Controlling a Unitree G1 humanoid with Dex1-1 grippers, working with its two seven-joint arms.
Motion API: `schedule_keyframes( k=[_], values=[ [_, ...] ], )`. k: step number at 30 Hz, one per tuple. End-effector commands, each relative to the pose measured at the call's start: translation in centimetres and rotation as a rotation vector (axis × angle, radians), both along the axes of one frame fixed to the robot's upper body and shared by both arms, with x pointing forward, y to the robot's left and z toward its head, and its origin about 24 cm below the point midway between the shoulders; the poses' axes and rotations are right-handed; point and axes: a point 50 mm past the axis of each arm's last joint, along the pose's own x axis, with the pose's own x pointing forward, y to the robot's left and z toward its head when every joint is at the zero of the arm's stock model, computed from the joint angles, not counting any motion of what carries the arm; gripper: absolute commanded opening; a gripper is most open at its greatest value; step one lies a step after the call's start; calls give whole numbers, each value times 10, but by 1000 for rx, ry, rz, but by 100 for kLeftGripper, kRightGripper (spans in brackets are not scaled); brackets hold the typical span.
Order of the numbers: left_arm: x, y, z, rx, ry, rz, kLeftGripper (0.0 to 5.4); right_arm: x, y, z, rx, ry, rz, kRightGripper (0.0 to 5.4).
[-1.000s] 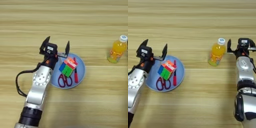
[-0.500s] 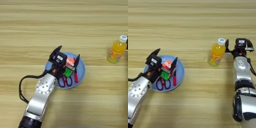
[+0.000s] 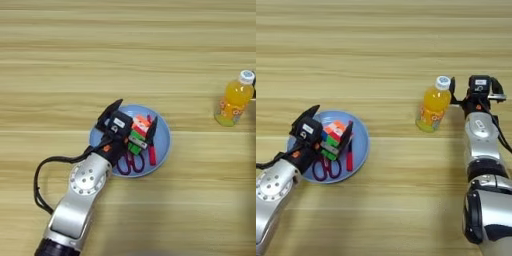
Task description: Move the objects on the table
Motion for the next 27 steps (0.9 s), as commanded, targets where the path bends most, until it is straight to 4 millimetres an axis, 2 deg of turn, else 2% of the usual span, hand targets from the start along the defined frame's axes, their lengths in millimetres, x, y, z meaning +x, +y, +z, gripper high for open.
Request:
schedule_keyframes(
  k=[1, 27],
  values=[
    [-2, -3, -6, 23, 15, -25, 540, 2, 4, 4, 4, -20, 7, 538],
    [-1, 3, -37, 76, 108, -20, 540, 3, 8, 3, 15, -26, 12, 538]
  ],
)
